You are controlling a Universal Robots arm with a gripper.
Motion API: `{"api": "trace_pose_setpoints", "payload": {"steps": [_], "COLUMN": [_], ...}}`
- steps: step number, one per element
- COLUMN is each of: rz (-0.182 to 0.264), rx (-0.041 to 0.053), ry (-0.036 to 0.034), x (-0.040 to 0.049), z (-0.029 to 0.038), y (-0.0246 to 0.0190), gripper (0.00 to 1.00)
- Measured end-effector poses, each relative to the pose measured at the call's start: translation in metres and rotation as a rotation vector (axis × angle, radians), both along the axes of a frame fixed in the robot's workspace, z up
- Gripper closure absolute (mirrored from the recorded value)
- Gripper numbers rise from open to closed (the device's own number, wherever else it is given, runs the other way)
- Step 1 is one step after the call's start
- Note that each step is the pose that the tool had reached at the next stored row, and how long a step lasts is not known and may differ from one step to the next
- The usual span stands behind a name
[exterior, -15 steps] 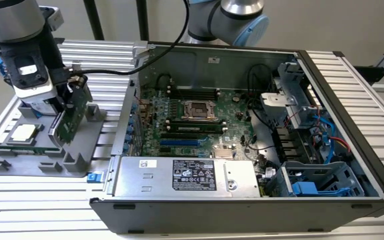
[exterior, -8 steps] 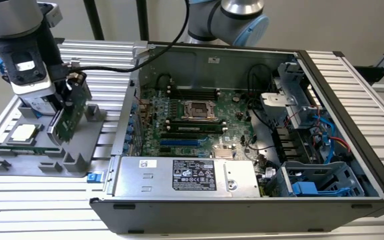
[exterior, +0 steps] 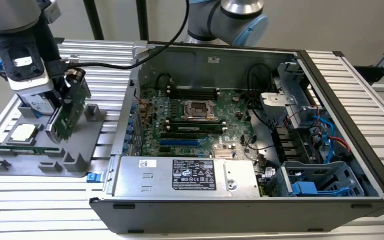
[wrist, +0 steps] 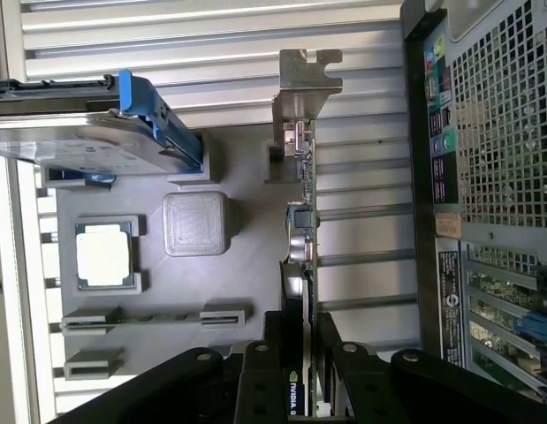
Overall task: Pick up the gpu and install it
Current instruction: 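Pick up the gpu and move the gpu toward the slot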
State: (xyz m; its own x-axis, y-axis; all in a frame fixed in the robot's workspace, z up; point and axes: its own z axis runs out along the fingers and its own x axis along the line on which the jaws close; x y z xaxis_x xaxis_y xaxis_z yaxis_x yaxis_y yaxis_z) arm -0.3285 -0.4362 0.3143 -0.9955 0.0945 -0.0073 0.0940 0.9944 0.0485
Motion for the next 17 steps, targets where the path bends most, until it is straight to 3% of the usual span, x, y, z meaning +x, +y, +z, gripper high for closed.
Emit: {"api": "trace_pose_setpoints", "payload": {"steps": [17], "rz": [0.0], "rx": [0.0], "ry": [0.0], "x": [0.0], "z": [0.0141], "y": [0.0], "gripper": [1.0]}}
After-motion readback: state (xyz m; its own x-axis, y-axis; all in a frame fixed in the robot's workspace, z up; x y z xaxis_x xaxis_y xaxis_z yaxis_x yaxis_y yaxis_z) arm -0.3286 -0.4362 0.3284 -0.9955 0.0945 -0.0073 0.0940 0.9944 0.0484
